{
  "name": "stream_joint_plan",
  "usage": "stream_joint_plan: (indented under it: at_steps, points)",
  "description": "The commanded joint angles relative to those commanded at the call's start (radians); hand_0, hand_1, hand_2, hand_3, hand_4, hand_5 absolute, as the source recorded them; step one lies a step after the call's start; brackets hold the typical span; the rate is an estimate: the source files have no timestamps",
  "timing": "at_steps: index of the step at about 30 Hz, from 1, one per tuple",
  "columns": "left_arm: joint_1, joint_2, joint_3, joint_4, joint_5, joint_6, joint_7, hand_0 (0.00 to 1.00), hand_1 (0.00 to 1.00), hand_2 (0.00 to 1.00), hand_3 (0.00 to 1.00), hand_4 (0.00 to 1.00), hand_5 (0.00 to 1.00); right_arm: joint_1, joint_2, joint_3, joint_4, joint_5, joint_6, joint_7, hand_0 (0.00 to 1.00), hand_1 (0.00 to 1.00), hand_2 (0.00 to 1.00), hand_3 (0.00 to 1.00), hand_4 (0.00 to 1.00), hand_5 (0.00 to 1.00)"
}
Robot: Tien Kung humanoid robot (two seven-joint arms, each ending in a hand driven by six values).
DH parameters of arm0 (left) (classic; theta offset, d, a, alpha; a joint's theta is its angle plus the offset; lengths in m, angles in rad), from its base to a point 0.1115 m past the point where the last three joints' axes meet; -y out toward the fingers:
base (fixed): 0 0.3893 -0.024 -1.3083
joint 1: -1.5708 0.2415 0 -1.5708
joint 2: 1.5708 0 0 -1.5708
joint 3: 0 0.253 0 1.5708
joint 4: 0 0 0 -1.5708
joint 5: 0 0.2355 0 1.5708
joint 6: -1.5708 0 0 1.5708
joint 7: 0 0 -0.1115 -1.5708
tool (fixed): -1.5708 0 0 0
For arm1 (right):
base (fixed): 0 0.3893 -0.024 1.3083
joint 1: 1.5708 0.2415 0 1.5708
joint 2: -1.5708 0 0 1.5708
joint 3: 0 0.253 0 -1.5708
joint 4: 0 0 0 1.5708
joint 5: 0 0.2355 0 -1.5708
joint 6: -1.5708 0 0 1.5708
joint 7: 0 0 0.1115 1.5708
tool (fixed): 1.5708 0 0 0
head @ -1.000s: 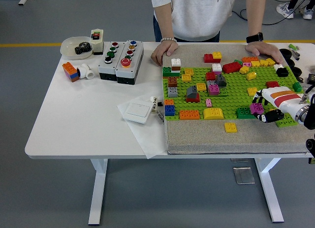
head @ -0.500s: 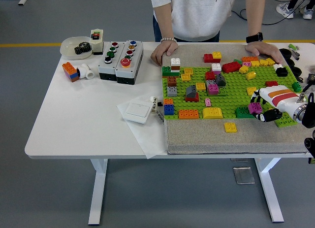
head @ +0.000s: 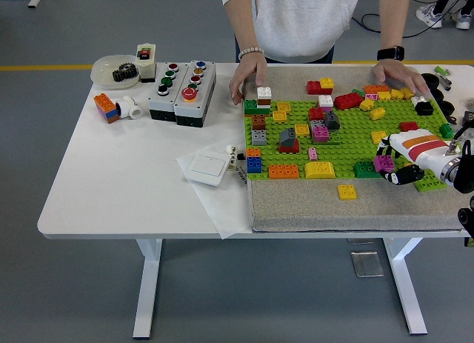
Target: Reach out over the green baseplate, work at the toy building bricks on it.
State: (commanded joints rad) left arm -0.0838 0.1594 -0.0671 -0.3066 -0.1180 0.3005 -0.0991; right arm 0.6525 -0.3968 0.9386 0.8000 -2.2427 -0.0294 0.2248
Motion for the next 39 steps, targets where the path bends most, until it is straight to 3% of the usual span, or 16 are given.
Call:
stream_joint_plan:
  at_steps: [1, 6, 7, 24, 25, 39]
  points:
    - [0.001, 0.000, -0.001, 0.000, 0.001, 0.000, 0.000, 0.866, 0.888, 0.884, 0.747, 0.738, 0.650, 0.000, -0.001, -0.001, 0.001, 0.000, 0.000, 0.001, 0.525, 0.567, 0.598, 0.591, 0.744, 0.163]
    - [0.003, 0.000, -0.003, 0.000, 0.005, 0.000, 0.002, 0.866, 0.888, 0.884, 0.747, 0.738, 0.650, 0.000, -0.002, -0.003, 0.003, 0.000, -0.004, 0.004, 0.525, 0.567, 0.598, 0.591, 0.744, 0.163]
    - [0.003, 0.000, -0.003, 0.000, 0.005, 0.000, 0.002, 0.865, 0.889, 0.884, 0.746, 0.739, 0.649, 0.000, -0.002, -0.003, 0.003, 0.000, -0.005, 0.004, 0.544, 0.598, 0.643, 0.643, 0.814, 0.208]
    - [0.000, 0.003, -0.003, 0.000, 0.010, -0.001, 0.002, 0.864, 0.887, 0.883, 0.747, 0.739, 0.647, 0.008, -0.006, 0.000, 0.007, 0.001, -0.013, 0.006, 0.549, 0.609, 0.657, 0.662, 0.833, 0.205]
    - [0.000, 0.003, -0.003, 0.000, 0.010, -0.001, 0.001, 0.865, 0.886, 0.883, 0.747, 0.740, 0.646, 0.009, -0.007, 0.001, 0.007, 0.001, -0.012, 0.006, 0.547, 0.617, 0.670, 0.672, 0.879, 0.230]
    - [0.000, 0.005, 0.001, 0.001, 0.005, 0.001, 0.000, 0.865, 0.884, 0.883, 0.748, 0.740, 0.646, 0.000, -0.017, 0.012, 0.036, -0.015, 0.019, 0.010, 0.551, 0.616, 0.676, 0.684, 0.909, 0.248]
